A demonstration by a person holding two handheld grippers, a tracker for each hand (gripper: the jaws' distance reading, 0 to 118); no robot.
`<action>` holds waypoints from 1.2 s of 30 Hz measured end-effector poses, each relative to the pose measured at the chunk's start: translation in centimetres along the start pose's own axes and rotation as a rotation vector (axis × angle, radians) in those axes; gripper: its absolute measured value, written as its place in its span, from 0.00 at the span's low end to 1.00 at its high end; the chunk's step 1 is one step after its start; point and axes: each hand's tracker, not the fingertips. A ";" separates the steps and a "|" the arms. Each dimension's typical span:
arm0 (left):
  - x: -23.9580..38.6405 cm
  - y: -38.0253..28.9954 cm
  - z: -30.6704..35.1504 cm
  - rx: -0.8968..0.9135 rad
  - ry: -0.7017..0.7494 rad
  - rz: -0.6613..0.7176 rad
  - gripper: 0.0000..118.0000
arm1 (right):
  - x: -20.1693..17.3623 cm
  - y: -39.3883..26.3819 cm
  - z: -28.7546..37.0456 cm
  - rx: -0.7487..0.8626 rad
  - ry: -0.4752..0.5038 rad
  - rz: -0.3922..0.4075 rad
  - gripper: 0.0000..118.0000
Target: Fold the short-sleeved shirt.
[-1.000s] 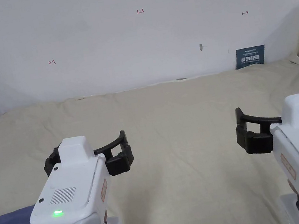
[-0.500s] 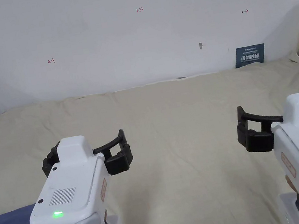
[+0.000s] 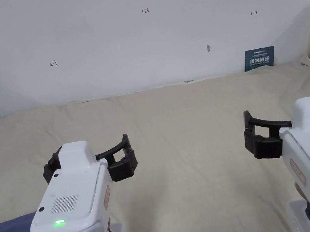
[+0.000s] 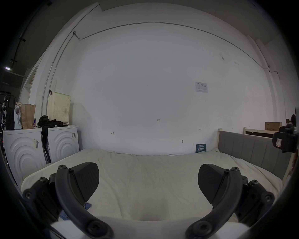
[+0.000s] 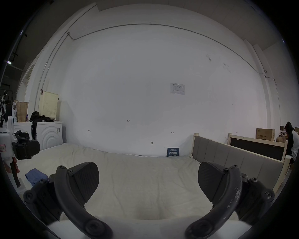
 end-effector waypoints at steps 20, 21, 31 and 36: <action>-0.3 0.1 0.0 0.004 0.003 0.010 1.00 | -0.2 0.4 0.2 0.008 0.012 0.000 1.00; -0.3 0.1 0.0 0.003 0.005 0.010 1.00 | -0.2 0.4 0.2 0.008 0.012 0.000 1.00; -0.4 0.2 0.1 0.005 0.003 0.013 1.00 | -0.2 0.5 0.2 0.008 0.015 -0.003 1.00; -0.4 0.2 0.1 0.008 0.003 0.012 1.00 | -0.2 0.4 0.0 0.005 0.019 -0.001 1.00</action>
